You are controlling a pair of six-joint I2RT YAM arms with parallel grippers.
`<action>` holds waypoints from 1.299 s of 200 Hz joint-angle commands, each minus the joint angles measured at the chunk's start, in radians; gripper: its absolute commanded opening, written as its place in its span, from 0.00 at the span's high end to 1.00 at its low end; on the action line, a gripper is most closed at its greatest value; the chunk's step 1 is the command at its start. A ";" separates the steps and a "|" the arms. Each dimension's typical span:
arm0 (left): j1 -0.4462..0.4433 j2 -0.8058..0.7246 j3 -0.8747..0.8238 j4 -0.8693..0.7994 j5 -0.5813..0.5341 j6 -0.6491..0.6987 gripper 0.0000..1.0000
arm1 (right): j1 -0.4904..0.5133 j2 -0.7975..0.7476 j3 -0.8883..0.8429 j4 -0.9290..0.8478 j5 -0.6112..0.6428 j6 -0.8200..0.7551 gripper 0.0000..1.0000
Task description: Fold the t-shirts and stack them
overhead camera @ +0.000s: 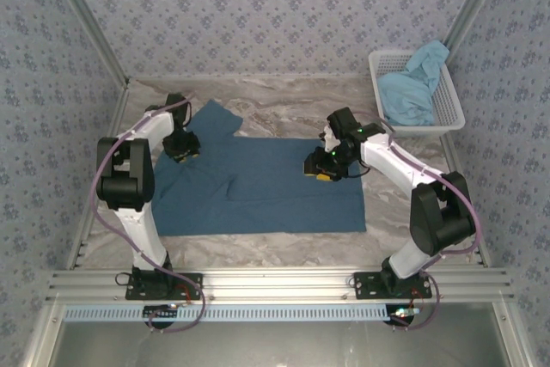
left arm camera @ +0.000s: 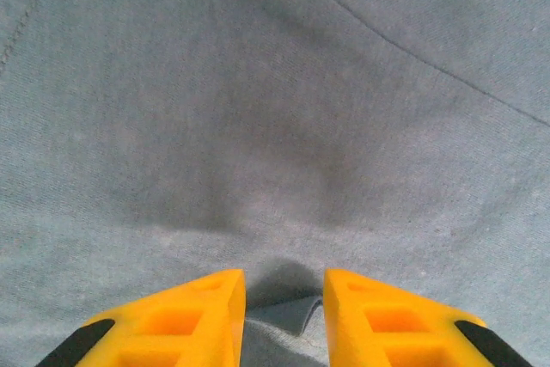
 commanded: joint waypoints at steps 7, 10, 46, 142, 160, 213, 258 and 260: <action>-0.016 0.007 -0.026 0.003 0.015 0.029 0.71 | -0.004 0.020 0.007 0.004 -0.025 0.008 0.54; -0.016 0.008 -0.028 0.003 0.015 0.029 0.71 | -0.003 0.021 0.007 0.004 -0.027 0.009 0.54; -0.039 0.004 -0.041 0.002 0.003 0.041 0.72 | -0.003 0.024 0.007 0.008 -0.031 0.011 0.54; -0.052 -0.002 -0.031 -0.026 -0.084 0.039 0.70 | -0.003 -0.001 -0.027 0.020 -0.036 0.023 0.54; -0.058 -0.025 -0.039 -0.021 -0.081 0.031 0.69 | -0.003 -0.004 -0.035 0.024 -0.037 0.026 0.54; -0.061 0.021 -0.032 -0.026 -0.082 0.051 0.77 | -0.002 0.001 -0.031 0.024 -0.040 0.024 0.54; -0.067 0.026 -0.034 -0.023 -0.086 0.057 0.91 | -0.003 -0.004 -0.040 0.023 -0.038 0.026 0.54; -0.068 0.025 -0.033 -0.023 -0.085 0.057 0.92 | -0.002 -0.003 -0.040 0.023 -0.037 0.026 0.54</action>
